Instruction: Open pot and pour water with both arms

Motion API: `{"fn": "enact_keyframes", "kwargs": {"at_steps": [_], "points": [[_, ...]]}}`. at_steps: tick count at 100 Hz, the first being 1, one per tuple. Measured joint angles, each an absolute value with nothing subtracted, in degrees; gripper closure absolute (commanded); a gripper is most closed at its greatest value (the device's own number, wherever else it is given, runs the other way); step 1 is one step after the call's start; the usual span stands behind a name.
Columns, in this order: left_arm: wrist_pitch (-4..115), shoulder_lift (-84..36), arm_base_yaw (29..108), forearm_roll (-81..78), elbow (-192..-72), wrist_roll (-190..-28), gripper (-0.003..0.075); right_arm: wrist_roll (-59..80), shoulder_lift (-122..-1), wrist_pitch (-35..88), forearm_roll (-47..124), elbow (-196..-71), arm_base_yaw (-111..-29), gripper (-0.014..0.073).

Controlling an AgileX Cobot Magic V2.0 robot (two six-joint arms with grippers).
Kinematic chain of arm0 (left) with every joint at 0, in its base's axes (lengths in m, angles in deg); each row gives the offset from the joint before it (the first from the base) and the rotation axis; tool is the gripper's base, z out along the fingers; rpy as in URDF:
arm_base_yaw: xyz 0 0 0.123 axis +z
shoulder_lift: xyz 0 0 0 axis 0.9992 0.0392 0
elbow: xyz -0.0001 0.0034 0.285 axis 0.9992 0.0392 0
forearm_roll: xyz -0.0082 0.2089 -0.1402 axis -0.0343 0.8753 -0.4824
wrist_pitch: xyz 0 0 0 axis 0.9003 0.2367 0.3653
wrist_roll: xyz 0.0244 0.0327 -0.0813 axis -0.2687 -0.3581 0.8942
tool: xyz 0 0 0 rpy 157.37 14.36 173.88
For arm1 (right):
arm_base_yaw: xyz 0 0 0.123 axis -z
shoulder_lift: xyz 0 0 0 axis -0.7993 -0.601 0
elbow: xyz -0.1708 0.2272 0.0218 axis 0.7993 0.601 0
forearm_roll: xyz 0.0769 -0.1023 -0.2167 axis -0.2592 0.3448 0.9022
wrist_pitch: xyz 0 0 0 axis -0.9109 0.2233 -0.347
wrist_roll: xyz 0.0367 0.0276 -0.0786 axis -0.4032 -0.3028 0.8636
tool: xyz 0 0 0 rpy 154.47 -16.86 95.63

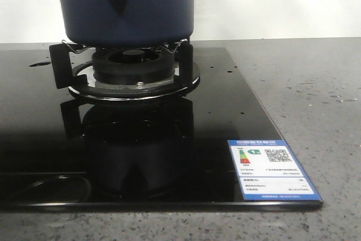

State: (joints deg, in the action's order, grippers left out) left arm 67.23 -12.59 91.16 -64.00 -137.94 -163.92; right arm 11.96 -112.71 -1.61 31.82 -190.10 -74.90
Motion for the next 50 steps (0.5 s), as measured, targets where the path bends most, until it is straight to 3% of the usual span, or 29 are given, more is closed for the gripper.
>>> {"fn": "enact_keyframes", "kwargs": {"at_steps": [50], "points": [[67.2, -12.6, 91.2, -64.0, -137.9, -163.9, 0.0282, 17.5, -100.7, 29.0, 31.2, -165.1, -79.6, 0.0634]]}}
